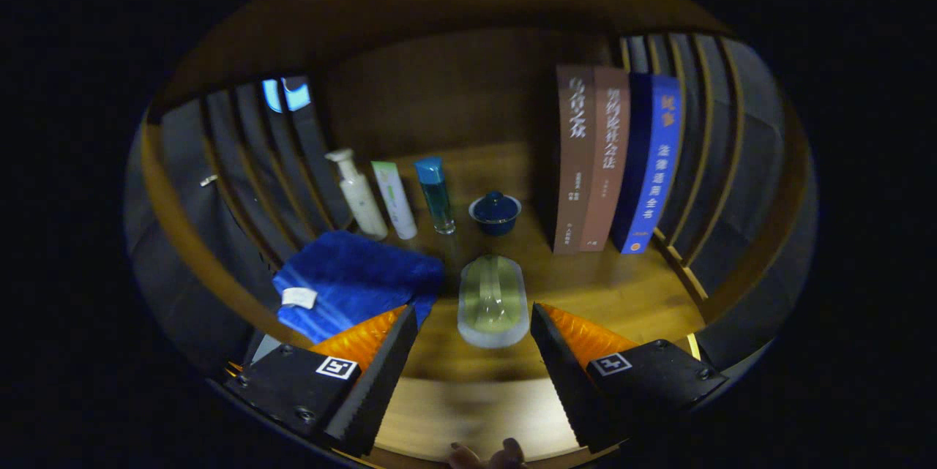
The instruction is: Pull open the drawer, take out the items inside it, and place them on the countertop above the cabinet.
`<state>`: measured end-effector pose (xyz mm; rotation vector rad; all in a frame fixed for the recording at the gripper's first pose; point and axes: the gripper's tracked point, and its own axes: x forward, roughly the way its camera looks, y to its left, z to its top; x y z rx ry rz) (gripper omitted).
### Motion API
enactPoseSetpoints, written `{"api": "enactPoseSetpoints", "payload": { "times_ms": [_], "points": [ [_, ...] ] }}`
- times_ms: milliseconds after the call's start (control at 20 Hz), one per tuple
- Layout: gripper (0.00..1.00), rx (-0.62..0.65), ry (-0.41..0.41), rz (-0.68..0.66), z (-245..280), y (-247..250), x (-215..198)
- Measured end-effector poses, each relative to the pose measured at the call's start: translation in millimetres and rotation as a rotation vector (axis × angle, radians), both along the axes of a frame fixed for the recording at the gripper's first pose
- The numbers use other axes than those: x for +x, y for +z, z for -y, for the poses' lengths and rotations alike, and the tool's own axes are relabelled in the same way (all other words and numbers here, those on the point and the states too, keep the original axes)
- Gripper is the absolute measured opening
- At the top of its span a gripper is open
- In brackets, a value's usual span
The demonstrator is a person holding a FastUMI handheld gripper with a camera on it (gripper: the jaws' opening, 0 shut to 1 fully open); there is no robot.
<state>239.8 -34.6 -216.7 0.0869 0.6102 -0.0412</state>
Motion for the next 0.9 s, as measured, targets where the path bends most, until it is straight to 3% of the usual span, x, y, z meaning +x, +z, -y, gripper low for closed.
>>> {"api": "enactPoseSetpoints", "payload": {
  "times_ms": [200,400,650,900],
  "points": [
    [0.99,-0.016,0.030,0.212,-9,46,-88],
    [0.99,-0.032,0.044,0.367,-16,57,-167],
    [0.99,-0.040,0.036,0.419,-19,0,-245],
    [0.99,-0.026,-0.012,0.396,-7,-66,-269]
  ]
}}
